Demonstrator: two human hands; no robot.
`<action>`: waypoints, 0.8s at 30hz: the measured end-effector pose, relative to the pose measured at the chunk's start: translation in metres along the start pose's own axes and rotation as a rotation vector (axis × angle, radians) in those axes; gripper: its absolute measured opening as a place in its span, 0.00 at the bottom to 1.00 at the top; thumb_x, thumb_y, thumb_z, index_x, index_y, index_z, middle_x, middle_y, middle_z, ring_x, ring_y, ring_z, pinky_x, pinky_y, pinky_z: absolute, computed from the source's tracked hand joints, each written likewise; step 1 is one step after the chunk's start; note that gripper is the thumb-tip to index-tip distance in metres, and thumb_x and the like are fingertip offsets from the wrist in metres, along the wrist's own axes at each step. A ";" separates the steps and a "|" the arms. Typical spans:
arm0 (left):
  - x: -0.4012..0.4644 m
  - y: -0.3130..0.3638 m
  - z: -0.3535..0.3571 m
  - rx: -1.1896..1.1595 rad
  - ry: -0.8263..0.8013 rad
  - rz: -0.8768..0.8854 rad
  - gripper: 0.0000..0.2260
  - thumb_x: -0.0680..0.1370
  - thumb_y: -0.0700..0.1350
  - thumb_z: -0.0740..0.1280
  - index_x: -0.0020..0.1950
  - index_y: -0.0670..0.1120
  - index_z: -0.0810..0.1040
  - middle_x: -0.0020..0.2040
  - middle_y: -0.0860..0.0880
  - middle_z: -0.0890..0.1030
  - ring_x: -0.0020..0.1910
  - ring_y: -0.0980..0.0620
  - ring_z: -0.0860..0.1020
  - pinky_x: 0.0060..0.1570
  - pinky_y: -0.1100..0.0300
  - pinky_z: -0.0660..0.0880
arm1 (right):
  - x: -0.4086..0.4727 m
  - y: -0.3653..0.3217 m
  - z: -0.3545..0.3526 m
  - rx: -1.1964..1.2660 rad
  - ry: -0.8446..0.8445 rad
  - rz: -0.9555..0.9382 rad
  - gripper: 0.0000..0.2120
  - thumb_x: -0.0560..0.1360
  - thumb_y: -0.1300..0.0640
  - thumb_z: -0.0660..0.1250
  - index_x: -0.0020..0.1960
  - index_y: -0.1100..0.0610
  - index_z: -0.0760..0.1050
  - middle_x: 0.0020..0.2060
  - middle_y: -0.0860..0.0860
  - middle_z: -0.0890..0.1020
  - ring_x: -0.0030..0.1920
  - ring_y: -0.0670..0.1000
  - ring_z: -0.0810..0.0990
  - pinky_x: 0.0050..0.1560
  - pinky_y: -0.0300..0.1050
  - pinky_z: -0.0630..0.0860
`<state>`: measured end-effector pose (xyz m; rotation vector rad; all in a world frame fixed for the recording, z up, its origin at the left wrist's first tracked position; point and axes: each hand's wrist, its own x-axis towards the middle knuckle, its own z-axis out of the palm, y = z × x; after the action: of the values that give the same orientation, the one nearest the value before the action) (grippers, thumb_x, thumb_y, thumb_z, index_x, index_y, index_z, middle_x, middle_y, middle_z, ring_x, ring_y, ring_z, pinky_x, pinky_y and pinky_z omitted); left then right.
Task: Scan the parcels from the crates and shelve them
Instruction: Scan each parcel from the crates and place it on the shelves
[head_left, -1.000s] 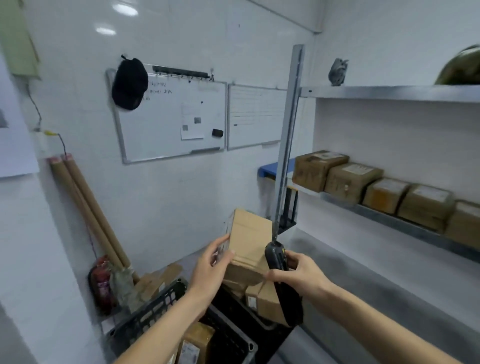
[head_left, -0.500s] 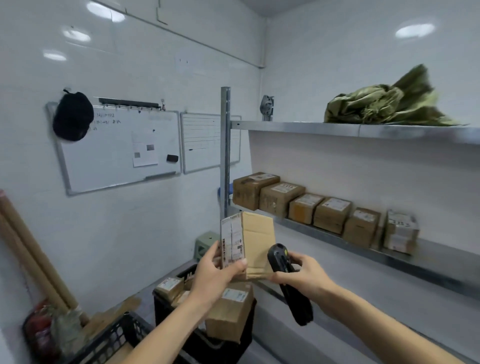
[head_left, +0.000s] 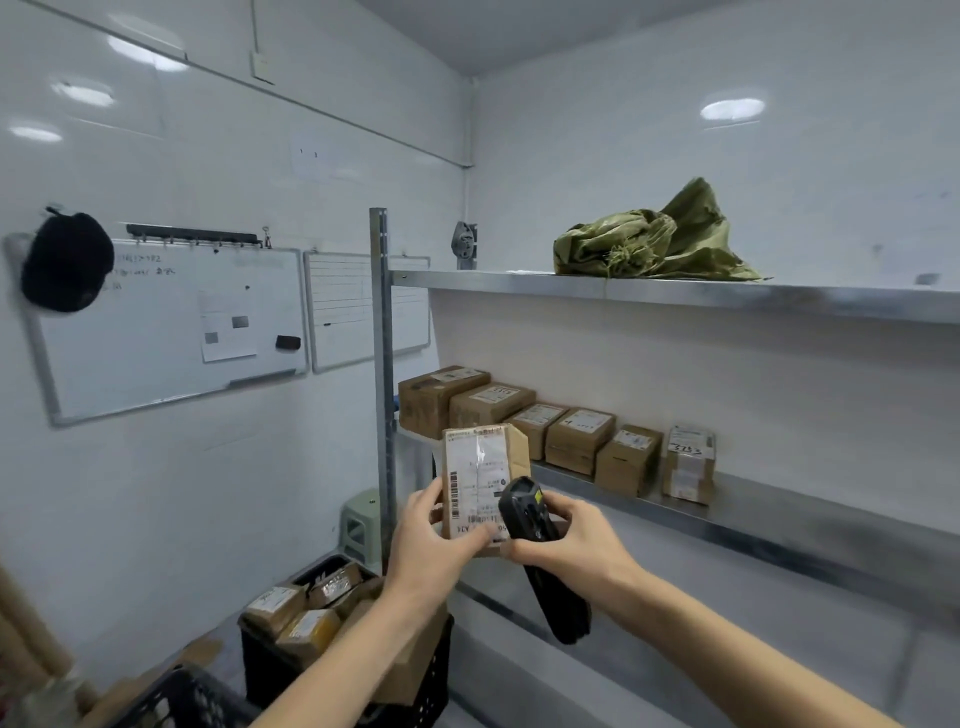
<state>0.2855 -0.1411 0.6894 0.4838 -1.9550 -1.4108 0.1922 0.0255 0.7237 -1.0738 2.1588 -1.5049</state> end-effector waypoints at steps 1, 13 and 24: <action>0.000 0.000 0.003 -0.039 -0.002 -0.011 0.33 0.73 0.45 0.77 0.75 0.54 0.68 0.65 0.55 0.76 0.59 0.58 0.78 0.57 0.61 0.77 | -0.002 -0.001 -0.004 0.008 0.011 0.002 0.21 0.70 0.56 0.80 0.61 0.46 0.82 0.50 0.42 0.88 0.48 0.44 0.87 0.46 0.36 0.79; 0.000 0.028 0.012 -0.218 -0.202 -0.024 0.19 0.83 0.48 0.65 0.69 0.68 0.72 0.62 0.58 0.81 0.56 0.64 0.79 0.48 0.67 0.75 | -0.025 -0.006 -0.042 0.192 0.089 0.061 0.15 0.74 0.58 0.77 0.60 0.49 0.82 0.49 0.43 0.89 0.48 0.41 0.86 0.42 0.30 0.77; 0.014 0.029 0.010 -0.179 -0.252 0.049 0.14 0.77 0.55 0.68 0.62 0.57 0.78 0.55 0.60 0.84 0.57 0.60 0.81 0.57 0.59 0.79 | -0.043 -0.024 -0.039 0.256 0.173 0.091 0.15 0.76 0.55 0.77 0.61 0.48 0.83 0.51 0.41 0.88 0.48 0.39 0.85 0.50 0.38 0.75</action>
<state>0.2709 -0.1327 0.7188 0.1813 -1.9937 -1.6629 0.2069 0.0785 0.7539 -0.7754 2.0199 -1.8284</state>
